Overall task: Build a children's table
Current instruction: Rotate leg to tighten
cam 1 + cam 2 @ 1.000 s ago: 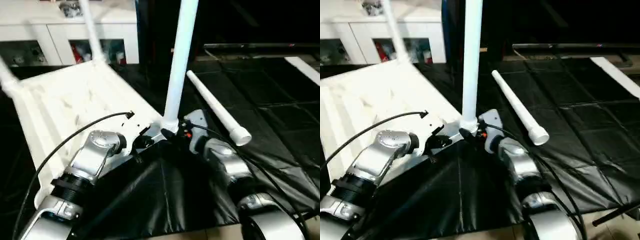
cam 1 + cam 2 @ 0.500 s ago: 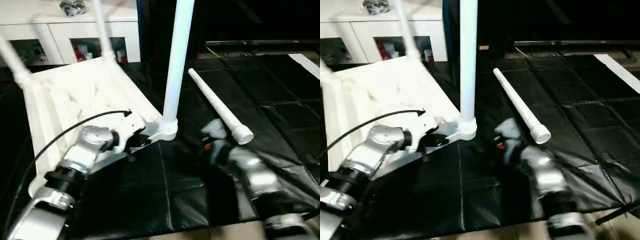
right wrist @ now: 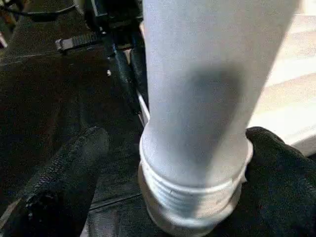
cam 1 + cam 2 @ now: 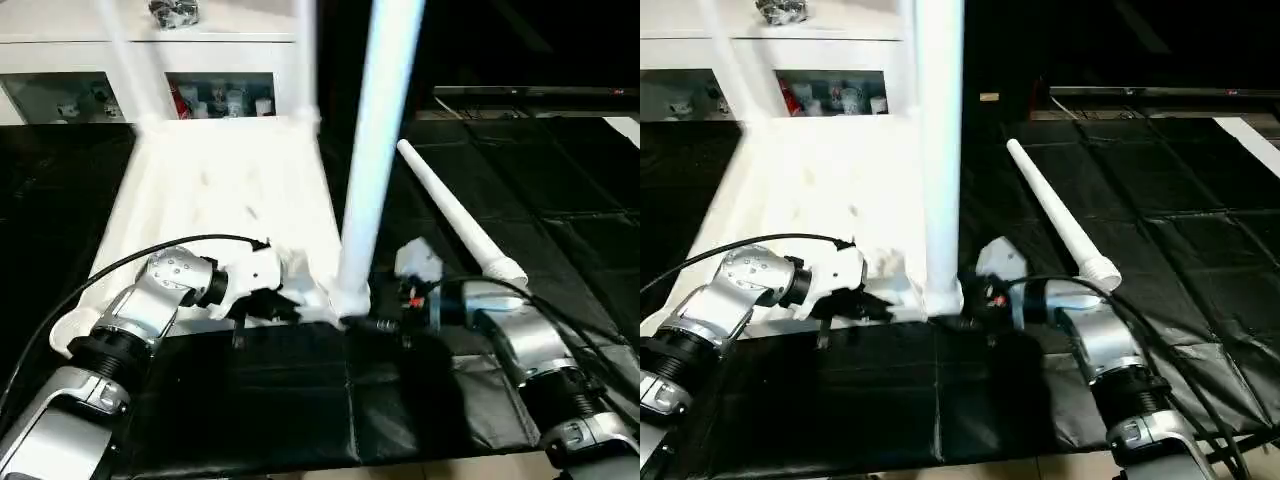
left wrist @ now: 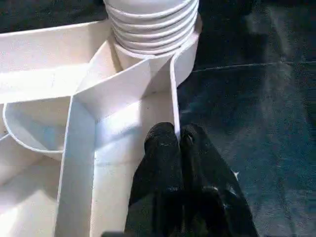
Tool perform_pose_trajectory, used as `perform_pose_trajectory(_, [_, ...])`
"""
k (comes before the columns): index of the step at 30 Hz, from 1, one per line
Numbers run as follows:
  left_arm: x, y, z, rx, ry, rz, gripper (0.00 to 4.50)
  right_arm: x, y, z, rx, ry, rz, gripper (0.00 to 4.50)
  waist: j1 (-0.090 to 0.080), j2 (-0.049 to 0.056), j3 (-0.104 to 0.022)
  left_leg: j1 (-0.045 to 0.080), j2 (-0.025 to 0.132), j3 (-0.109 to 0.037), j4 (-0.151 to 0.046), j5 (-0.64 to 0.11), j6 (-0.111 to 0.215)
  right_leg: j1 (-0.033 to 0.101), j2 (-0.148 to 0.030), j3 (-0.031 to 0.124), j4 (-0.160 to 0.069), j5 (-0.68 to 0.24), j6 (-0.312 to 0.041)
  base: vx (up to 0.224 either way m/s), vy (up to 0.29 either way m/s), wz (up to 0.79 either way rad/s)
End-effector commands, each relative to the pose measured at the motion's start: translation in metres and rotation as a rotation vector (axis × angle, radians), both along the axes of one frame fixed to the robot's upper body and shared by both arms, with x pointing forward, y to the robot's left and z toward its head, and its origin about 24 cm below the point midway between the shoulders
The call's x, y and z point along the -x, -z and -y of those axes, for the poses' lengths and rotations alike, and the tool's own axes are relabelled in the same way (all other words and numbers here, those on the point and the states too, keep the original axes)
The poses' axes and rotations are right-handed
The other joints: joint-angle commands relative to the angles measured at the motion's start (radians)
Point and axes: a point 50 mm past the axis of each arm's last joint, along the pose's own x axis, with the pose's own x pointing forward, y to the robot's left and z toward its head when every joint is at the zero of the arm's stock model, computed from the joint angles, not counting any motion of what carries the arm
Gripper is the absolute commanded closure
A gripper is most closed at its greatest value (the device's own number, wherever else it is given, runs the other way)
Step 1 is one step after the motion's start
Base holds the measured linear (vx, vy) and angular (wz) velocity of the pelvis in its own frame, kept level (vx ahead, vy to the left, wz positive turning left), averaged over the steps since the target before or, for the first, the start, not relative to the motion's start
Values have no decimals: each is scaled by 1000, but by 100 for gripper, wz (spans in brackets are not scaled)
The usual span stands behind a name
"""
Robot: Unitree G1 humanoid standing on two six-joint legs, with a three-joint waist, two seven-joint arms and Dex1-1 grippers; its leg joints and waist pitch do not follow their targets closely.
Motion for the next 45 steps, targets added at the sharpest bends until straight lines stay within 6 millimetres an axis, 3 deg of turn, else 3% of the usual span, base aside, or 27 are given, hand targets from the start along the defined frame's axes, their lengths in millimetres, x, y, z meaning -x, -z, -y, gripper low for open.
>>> perform_pose_trajectory(1, [8, 5, 11, -46, 115, -29, 450, -3, -5, -4, 18, -32, 18, 3, -7, -1, -65, 10, 49, -5, -55, -54, 77, 51, -74, 64, -45, 120, -249, 0, 0, 0])
perform_pose_trajectory(3, [9, 6, 13, -44, 129, -32, 450, -5, -5, -6, 17, -36, 11, 3, -8, 0, -64, 10, 49, -5, -55, -64, 73, 50, -75, 65, -47, 96, -247, 0, 0, 0])
perform_pose_trajectory(4, [9, 6, 14, -44, 135, -33, 450, -6, -5, -6, 17, -41, 6, 3, -9, -4, -64, 9, 49, -4, -55, -68, 72, 50, -75, 65, -48, 88, -246, 0, 0, 0])
perform_pose_trajectory(5, [9, 6, 14, -44, 137, -33, 450, -6, -5, -6, 17, -43, 5, 29, -7, -3, -63, 9, 49, -4, -54, -73, 70, 50, -76, 66, -48, 77, -244, 0, 0, 0])
perform_pose_trajectory(8, [9, 7, 14, -46, 141, -36, 450, -5, -5, -6, 11, -65, -12, 36, -6, -6, -63, 7, 49, -3, -54, -77, 68, 50, -76, 67, -48, 62, -237, 0, 0, 0])
perform_pose_trajectory(9, [10, 7, 14, -47, 141, -36, 450, -5, -4, -6, 11, -70, -15, 61, -6, -7, -62, 5, 49, -3, -54, -78, 67, 50, -75, 67, -47, 57, -233, 0, 0, 0])
perform_pose_trajectory(13, [10, 7, 14, -48, 140, -37, 450, -4, -3, -5, 10, -84, -21, 87, -7, -7, -61, 6, 49, -1, -54, -92, 60, 47, -75, 69, -48, 22, -225, 0, 0, 0])
perform_pose_trajectory(23, [10, 10, 12, -39, 116, -50, 450, 1, 2, -7, 2, -105, -45, 172, -6, -6, -65, 7, 48, 3, -48, -71, 69, 45, -72, 69, -43, 68, -235, 0, 0, 0])
perform_pose_trajectory(25, [10, 10, 11, -27, 100, -54, 450, 2, 2, -7, -2, -103, -49, 175, -6, -7, -66, 8, 48, 3, -48, -69, 69, 45, -72, 69, -42, 69, -235, 0, 0, 0])
perform_pose_trajectory(26, [9, 10, 11, -22, 92, -57, 450, 2, 3, -7, -6, -100, -53, 176, -5, -1, -67, 8, 48, 2, -47, -66, 69, 45, -72, 69, -41, 76, -237, 0, 0, 0])
perform_pose_trajectory(29, [8, 9, 11, -6, 69, -61, 450, 2, 4, -7, -15, -88, -60, 176, -6, -2, -67, 8, 48, 2, -47, -68, 69, 45, -70, 69, -41, 91, -243, 0, 0, 0])
perform_pose_trajectory(33, [8, 9, 10, 35, 28, -78, 450, 7, 11, -7, -46, -50, -80, 177, -4, 10, -68, 9, 48, 0, -47, -87, 58, 45, -71, 68, -41, 100, -250, 0, 0, 0])
perform_pose_trajectory(34, [8, 9, 10, 35, 28, -78, 450, 7, 11, -7, -46, -50, -80, 177, -4, 7, -68, 9, 48, 1, -48, -93, 57, 46, -71, 68, -42, 103, -252, 0, 0, 0])
perform_pose_trajectory(36, [8, 9, 10, 42, 22, -83, 450, 9, 14, -8, -53, -36, -88, 177, -4, 13, -68, 9, 47, 0, -48, -98, 55, 46, -70, 68, -42, 99, -251, 0, 0, 0])
perform_pose_trajectory(37, [8, 9, 11, 45, 19, -85, 450, 9, 15, -8, -54, -32, -90, 177, -6, 9, -68, 9, 47, 0, -49, -104, 51, 48, -70, 68, -44, 93, -248, 0, 0, 0])
perform_pose_trajectory(38, [8, 9, 11, 52, 11, -85, 450, 10, 16, -8, -60, -24, -93, 177, -6, 13, -68, 10, 47, -1, -49, -106, 48, 47, -70, 68, -44, 86, -248, 0, 0, 0])
perform_pose_trajectory(41, [6, 7, 12, 86, -30, -88, 450, 10, 18, -9, -83, 14, -104, 178, -6, 12, -68, 10, 49, 0, -49, -109, 45, 47, -72, 68, -45, 79, -249, 0, 0, 0])
perform_pose_trajectory(43, [0, 5, 15, 144, -136, -71, 450, 10, 23, -10, -96, 94, -120, 178, -8, 10, -67, 9, 50, 0, -51, -105, 44, 47, -71, 69, -43, 75, -248, 0, 0, 0])
perform_pose_trajectory(45, [-3, 4, 17, 178, -205, -61, 450, 9, 27, -12, -101, 151, -124, 178, -10, 9, -64, 11, 50, -2, -55, -142, 28, 47, -74, 69, -51, 10, -241, 0, 0, 0])
